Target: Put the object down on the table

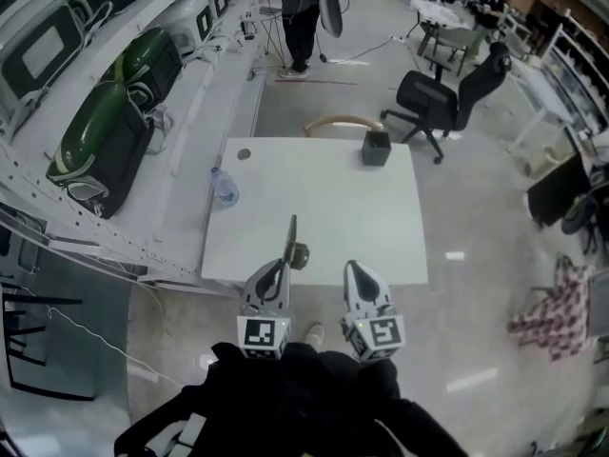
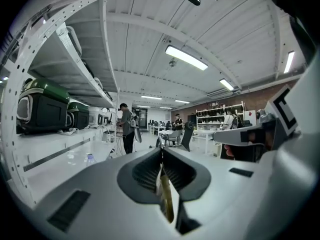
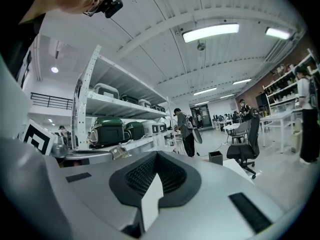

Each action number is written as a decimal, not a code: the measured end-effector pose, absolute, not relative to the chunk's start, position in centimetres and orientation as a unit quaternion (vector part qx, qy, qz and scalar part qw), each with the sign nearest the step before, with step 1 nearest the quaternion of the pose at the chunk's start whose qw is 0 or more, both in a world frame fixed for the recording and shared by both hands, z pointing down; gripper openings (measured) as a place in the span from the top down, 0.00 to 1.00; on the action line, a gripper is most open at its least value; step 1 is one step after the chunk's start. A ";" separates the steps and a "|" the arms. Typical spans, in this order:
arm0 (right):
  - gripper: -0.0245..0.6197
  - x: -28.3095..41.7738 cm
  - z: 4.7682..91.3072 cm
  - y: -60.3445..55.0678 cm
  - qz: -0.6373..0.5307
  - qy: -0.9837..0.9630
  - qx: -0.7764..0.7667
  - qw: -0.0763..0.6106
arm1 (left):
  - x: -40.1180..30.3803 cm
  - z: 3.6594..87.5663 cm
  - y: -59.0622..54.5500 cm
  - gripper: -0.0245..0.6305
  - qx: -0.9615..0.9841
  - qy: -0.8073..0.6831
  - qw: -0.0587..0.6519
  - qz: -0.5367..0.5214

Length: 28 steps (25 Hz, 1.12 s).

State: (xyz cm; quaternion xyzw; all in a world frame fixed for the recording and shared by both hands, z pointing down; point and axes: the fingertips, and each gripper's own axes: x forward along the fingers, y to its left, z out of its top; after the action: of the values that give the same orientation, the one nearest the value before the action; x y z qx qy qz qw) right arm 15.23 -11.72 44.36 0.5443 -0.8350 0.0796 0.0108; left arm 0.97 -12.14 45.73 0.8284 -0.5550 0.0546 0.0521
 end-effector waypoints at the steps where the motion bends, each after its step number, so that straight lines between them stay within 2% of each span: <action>1: 0.97 15.4 44.8 -12.3 0.084 -0.834 0.545 0.016 | 1.1 46.0 -12.7 0.94 0.827 -0.556 0.052 0.056; 18: 0.97 12.7 49.3 -21.0 0.131 -0.824 0.549 0.051 | -1.1 51.0 -22.4 0.94 0.834 -0.534 0.071 0.119; 28: 0.97 11.8 53.0 -21.1 0.155 -0.815 0.552 0.079 | -2.0 56.3 -24.9 0.94 0.833 -0.520 0.075 0.171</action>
State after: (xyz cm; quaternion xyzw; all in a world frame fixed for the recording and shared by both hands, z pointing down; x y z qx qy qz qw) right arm 11.76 -21.12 53.01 0.5520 -0.8155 0.1552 0.0789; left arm -1.99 -24.88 56.34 0.8332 -0.5203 0.1713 0.0755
